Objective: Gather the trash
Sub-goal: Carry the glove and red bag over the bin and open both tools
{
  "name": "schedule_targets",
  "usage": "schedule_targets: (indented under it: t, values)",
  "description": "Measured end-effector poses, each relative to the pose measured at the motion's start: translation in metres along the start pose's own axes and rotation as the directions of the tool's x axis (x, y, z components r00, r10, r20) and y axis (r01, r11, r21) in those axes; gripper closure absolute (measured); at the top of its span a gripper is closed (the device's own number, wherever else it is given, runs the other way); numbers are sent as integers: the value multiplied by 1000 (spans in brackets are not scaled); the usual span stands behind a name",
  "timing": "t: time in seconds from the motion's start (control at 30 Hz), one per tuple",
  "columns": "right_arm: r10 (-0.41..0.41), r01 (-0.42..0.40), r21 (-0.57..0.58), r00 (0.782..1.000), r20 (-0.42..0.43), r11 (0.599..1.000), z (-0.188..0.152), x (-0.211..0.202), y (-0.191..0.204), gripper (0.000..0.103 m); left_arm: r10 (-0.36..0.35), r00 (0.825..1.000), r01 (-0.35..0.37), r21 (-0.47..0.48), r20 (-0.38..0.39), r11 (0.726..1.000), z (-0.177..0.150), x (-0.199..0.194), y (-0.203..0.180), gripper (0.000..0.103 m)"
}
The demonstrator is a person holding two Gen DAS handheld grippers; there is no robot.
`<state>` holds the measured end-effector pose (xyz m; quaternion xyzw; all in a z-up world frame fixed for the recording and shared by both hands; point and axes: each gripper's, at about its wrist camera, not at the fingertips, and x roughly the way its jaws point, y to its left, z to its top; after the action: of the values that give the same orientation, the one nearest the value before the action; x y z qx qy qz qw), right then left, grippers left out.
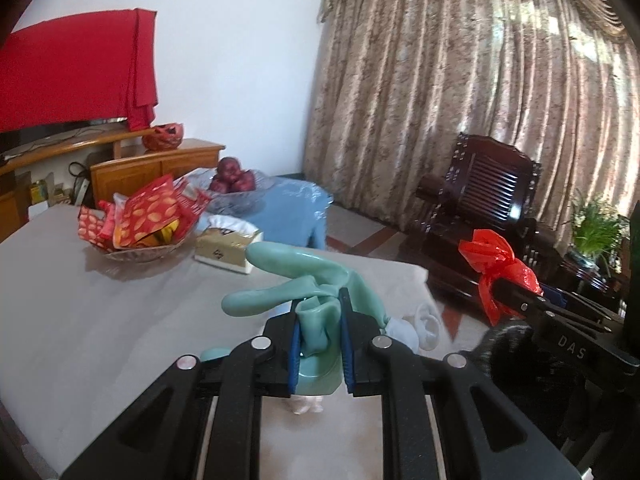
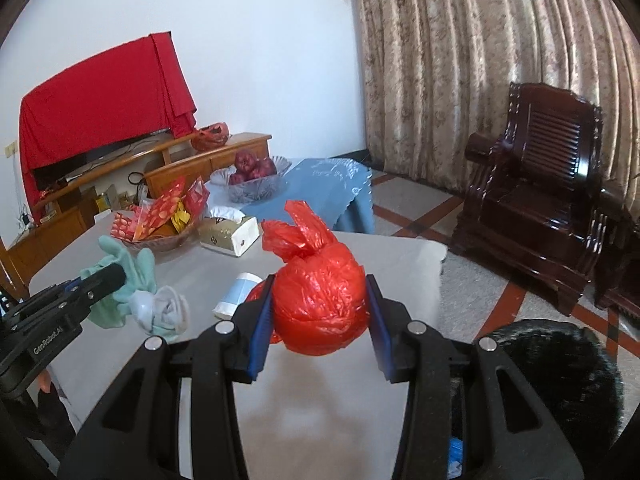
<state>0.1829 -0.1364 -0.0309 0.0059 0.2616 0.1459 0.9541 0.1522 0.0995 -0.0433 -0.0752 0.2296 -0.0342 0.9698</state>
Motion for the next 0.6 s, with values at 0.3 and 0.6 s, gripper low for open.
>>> schedule_targets:
  t: [0.3, 0.6]
  values:
    - [-85, 85, 3, 996, 29, 996, -10, -52, -39, 62, -105, 994, 104, 43, 3, 994, -3, -16, -57, 87]
    - [-187, 186, 44, 982, 33, 982, -24, -88, -90, 61, -217, 976, 218, 82, -21, 973, -13, -8, -120, 87]
